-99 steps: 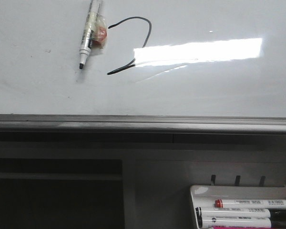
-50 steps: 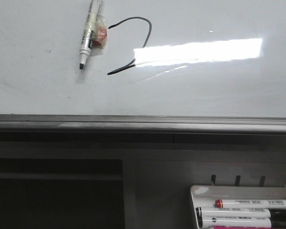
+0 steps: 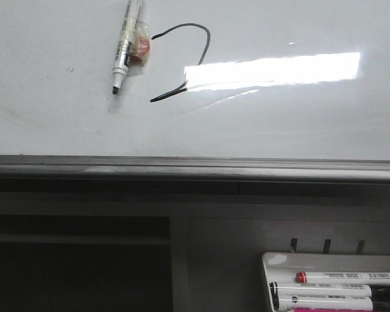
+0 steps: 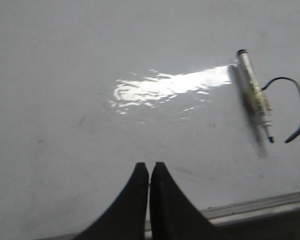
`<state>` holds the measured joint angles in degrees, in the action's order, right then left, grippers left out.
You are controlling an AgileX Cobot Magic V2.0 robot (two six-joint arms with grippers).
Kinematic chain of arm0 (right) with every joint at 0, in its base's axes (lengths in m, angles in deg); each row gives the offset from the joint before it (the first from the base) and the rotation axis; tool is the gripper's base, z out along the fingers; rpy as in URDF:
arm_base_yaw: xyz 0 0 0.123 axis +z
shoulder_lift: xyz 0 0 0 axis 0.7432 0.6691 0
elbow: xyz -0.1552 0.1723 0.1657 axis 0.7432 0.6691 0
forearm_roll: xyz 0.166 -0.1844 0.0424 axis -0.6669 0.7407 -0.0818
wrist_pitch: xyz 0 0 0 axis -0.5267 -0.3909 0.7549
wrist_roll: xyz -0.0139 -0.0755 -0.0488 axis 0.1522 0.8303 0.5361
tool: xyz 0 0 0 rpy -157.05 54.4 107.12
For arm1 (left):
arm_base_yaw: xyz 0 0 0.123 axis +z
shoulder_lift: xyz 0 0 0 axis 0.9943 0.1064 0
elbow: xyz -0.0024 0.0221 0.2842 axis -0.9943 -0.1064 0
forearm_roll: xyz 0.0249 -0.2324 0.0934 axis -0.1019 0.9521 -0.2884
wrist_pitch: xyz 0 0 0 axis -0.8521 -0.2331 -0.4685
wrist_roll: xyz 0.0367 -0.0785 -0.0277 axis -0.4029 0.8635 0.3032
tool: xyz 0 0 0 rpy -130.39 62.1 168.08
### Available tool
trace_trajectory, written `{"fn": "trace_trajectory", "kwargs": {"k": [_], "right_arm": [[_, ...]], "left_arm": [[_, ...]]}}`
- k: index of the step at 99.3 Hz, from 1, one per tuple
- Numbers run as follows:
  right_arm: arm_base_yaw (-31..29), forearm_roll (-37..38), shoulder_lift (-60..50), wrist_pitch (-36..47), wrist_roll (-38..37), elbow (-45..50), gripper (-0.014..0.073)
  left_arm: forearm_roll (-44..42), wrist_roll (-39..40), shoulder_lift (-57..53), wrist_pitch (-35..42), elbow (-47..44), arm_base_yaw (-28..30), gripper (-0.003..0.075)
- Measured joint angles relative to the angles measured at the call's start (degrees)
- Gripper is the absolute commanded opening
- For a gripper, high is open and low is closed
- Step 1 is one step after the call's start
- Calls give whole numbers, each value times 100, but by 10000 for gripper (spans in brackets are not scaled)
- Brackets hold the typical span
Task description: Write number 2 on whiteboard
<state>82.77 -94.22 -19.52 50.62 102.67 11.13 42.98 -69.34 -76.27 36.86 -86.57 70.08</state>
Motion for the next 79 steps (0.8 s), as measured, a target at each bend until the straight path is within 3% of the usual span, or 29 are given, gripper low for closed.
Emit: {"fn": "trace_trajectory", "kwargs": {"k": [12, 33, 79], "right_arm": [[0, 0, 0, 5, 0, 0, -71], [0, 0, 0, 5, 0, 0, -71], [0, 0, 0, 5, 0, 0, -71]], "left_arm": [[-476, 706, -174, -556, -205, 455, -20], [-728, 885, -174, -1688, -266, 583, -20], [-753, 926, -174, -1639, -293, 583, -20]]}}
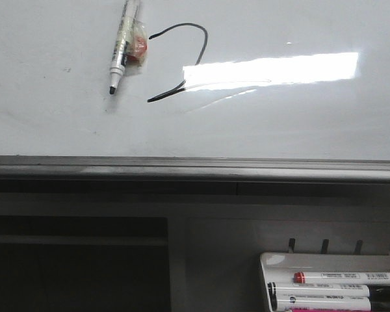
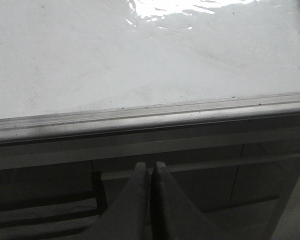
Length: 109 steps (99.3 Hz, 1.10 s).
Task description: Write number 2 on whiteboard
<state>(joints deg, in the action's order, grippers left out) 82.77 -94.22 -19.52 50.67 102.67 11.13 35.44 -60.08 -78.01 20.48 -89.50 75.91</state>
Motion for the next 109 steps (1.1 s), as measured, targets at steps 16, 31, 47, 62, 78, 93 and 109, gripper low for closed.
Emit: {"fn": "trace_trajectory", "kwargs": {"k": [16, 31, 47, 62, 78, 93, 109], "right_arm": [[0, 0, 0, 0, 0, 0, -71], [0, 0, 0, 0, 0, 0, -71], [-39, 0, -10, 139, 0, 79, -71], [-342, 0, -9, 749, 0, 492, -71], [-970, 1254, -9, 997, -1641, 975, -71], [-1890, 3887, -9, 676, -4952, 1348, -71], [-2848, 4464, -39, 561, -5797, 1677, -71]], "left_arm": [[0, 0, 0, 8, 0, 0, -20], [0, 0, 0, 12, 0, 0, -20], [0, 0, 0, 12, 0, 0, -20], [0, 0, 0, 21, 0, 0, -20], [0, 0, 0, 21, 0, 0, -20], [0, 0, 0, 21, 0, 0, -20], [0, 0, 0, 21, 0, 0, -20]]}}
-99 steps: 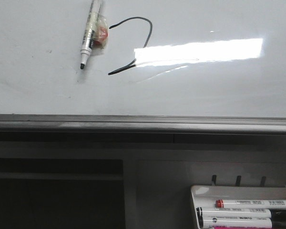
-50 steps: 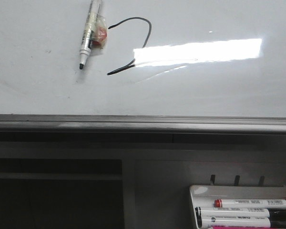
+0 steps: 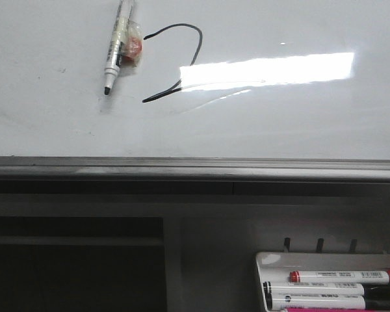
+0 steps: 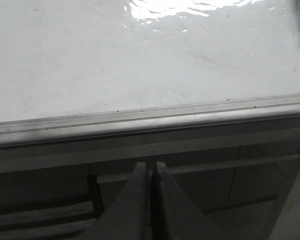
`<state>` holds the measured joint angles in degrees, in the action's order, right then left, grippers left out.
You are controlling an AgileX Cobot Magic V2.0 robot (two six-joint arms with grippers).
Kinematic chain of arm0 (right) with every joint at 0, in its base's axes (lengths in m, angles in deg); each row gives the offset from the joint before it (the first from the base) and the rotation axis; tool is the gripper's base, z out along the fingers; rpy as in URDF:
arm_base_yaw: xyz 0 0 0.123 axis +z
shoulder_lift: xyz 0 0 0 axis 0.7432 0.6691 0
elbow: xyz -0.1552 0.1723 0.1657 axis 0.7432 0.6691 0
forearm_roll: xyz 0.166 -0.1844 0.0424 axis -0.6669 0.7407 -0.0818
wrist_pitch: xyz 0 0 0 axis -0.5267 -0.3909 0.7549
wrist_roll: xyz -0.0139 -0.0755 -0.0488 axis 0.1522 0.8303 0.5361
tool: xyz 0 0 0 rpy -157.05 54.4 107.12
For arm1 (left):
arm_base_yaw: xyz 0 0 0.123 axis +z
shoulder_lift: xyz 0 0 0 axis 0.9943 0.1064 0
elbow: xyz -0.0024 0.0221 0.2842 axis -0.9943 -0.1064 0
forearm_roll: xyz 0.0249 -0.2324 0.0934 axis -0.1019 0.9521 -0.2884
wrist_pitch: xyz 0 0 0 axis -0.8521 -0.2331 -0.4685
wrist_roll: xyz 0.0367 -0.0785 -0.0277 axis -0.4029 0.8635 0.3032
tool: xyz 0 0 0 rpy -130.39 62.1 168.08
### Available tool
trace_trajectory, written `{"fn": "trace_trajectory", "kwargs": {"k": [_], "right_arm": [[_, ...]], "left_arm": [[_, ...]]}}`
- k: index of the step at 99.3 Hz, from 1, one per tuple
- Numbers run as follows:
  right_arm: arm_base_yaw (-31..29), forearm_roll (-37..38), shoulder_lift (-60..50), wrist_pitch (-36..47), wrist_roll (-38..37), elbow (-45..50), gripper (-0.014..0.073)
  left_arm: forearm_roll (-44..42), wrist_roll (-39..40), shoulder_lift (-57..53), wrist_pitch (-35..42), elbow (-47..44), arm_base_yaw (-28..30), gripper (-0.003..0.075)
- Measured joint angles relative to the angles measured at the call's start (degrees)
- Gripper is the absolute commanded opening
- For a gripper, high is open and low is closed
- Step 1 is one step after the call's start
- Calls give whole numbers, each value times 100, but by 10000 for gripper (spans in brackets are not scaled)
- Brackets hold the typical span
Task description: Write number 2 on whiteboard
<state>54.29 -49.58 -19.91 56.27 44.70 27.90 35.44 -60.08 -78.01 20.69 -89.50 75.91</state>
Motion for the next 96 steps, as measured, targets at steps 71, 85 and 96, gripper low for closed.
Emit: {"fn": "trace_trajectory", "kwargs": {"k": [71, 85, 96], "right_arm": [[-501, 352, -842, -1249, -138, 40, -71], [-501, 352, -842, -1249, -138, 40, -71], [-501, 352, -842, -1249, -138, 40, -71]], "left_arm": [[0, 0, 0, 0, 0, 0, -20], [0, 0, 0, 0, 0, 0, -20], [0, 0, 0, 0, 0, 0, -20]]}}
